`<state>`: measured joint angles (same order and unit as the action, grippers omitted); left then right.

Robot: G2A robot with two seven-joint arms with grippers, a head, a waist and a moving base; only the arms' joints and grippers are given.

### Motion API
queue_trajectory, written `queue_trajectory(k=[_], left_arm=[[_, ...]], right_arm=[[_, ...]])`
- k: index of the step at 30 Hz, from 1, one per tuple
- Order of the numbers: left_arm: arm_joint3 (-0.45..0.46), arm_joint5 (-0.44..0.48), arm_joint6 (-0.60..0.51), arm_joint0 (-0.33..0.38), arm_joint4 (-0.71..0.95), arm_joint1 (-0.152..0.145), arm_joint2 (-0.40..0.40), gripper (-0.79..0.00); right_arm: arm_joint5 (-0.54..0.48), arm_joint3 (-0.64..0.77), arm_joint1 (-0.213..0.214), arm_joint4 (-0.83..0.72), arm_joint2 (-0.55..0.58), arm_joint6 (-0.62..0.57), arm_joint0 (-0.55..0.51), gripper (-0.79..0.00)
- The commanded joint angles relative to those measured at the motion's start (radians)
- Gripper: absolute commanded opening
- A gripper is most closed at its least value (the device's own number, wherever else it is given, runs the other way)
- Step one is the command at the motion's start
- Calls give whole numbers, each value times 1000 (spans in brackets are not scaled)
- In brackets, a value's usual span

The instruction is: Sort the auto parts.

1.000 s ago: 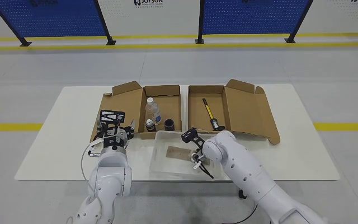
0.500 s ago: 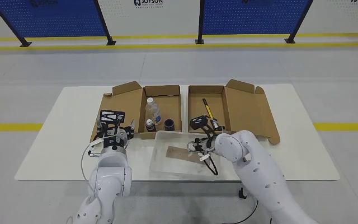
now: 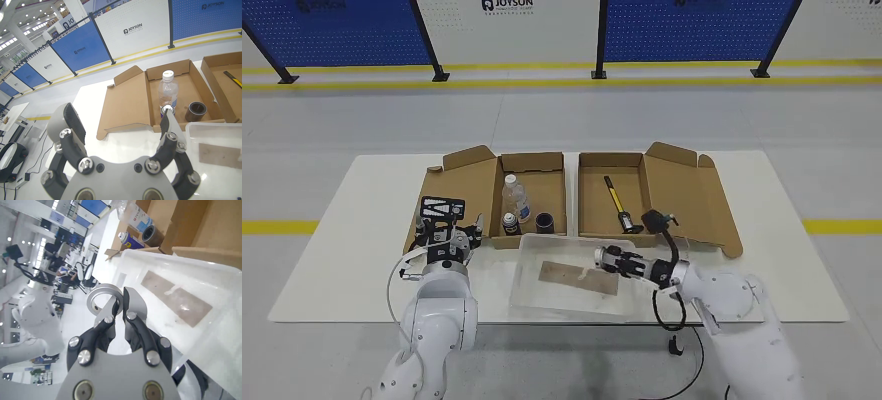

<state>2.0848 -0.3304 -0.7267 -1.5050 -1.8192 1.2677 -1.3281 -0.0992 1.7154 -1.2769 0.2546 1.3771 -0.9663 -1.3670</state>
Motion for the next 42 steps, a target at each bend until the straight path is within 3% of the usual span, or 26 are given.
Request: queue_trajectory(k=[1, 8, 22, 27, 33, 42], left_arm=[[0, 0, 0, 0, 0, 0, 0, 0], [0, 0, 0, 0, 0, 0, 0, 0], [0, 0, 0, 0, 0, 0, 0, 0], [0, 0, 0, 0, 0, 0, 0, 0], [0, 0, 0, 0, 0, 0, 0, 0], [0, 0, 0, 0, 0, 0, 0, 0]], right_arm=[[-25, -3, 1, -76, 9, 23, -34, -785], [-77, -17, 2, -223, 11, 83, -90, -785], [-58, -25, 19, -181, 11, 104, -71, -785], [8, -14, 32, 14, 18, 115, 3, -785], [78, -49, 43, 319, -30, 93, 167, -785], [79, -301, 24, 621, -213, 145, 424, -785]])
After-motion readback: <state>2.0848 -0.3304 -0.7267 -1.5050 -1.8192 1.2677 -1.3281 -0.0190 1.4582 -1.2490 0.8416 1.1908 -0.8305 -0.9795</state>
